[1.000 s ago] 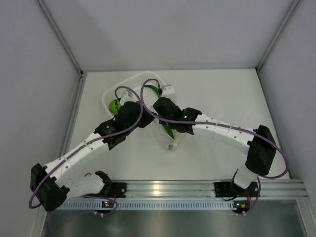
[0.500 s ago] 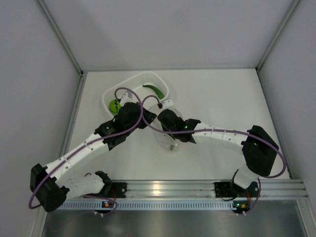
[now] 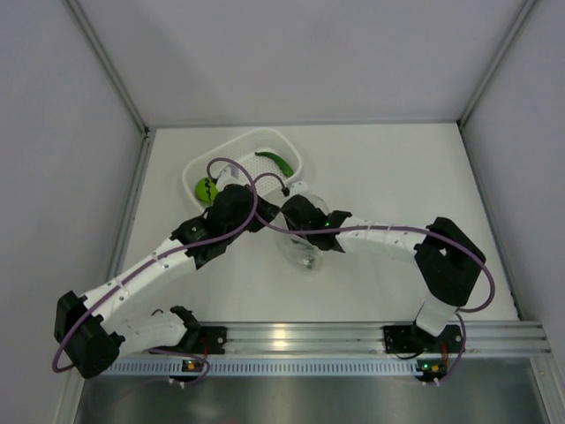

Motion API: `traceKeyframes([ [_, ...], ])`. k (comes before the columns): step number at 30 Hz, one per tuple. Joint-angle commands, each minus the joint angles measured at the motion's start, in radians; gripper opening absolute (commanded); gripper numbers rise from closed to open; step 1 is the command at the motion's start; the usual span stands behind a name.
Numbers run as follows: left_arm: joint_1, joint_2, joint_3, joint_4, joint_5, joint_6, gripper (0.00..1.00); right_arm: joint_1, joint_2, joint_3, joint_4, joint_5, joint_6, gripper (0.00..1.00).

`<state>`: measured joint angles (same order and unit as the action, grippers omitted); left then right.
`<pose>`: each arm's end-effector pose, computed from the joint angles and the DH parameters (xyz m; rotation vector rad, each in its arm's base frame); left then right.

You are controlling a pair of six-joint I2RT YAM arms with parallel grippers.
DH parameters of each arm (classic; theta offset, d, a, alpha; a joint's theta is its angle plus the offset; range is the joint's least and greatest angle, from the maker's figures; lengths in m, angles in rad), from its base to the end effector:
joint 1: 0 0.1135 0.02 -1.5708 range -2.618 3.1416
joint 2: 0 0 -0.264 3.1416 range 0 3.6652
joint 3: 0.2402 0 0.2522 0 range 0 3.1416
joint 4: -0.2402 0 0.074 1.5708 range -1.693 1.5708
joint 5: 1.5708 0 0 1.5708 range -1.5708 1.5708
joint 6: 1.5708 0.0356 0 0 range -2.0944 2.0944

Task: Open the zip-top bag and remove the fake food

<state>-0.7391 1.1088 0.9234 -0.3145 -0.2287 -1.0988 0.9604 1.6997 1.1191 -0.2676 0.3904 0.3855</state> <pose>0.1899 -0.1621 0.3115 -0.5351 2.1145 -0.8747 0.2188 0.2892 0.2109 -0.4954 2.2922 0.1892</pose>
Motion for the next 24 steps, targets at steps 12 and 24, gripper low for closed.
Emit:
traceKeyframes([
  [12,0.000,0.063,0.015,0.048,0.011,0.066,0.00,-0.061,0.112,-0.007,0.044,-0.024,-0.027,0.46],
  [24,0.000,0.080,0.015,0.046,0.011,0.088,0.00,-0.072,0.176,-0.007,0.071,-0.047,-0.022,0.42],
])
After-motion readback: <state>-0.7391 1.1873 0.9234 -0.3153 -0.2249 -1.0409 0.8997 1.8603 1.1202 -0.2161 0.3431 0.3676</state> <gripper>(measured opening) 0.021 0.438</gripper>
